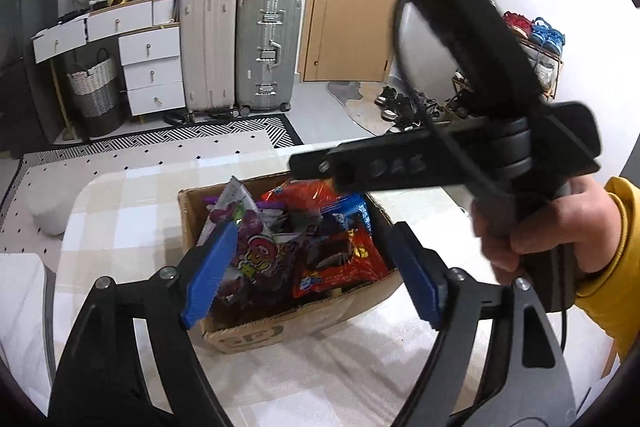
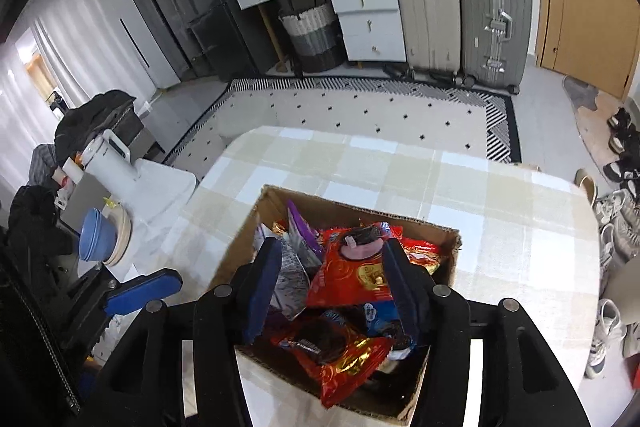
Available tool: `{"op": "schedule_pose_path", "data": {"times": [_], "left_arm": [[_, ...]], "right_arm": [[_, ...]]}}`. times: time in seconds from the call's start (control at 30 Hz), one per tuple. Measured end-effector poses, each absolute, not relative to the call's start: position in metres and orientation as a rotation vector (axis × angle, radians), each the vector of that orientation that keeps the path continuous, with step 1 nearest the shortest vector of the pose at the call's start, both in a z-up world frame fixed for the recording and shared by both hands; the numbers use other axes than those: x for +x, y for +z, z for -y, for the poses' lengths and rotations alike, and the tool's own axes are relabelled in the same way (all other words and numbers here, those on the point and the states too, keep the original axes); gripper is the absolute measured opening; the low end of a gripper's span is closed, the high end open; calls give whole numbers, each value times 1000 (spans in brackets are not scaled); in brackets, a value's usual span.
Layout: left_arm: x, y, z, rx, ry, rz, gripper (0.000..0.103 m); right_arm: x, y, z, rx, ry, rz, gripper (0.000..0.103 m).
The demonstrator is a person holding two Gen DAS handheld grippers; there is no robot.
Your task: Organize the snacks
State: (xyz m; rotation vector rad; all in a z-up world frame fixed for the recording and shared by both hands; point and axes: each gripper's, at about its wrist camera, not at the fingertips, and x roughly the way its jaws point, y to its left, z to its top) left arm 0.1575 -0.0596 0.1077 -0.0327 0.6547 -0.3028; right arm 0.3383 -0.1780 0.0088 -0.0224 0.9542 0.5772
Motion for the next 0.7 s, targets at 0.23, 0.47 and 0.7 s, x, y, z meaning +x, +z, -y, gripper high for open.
{"op": "schedule_pose_path", "data": {"times": [0.23,0.47,0.7], "left_arm": [[109,138,60,-6,-236,-582,82],[55,184,64,15,-182,-507,90],[-8,236,55,-19,-127,-385,102]], "right_arm": [[297,47,195,-3,580,-870,54],[232,95,211,2,587,-744,54],[160,145,215,-29,612,-605,56]]}}
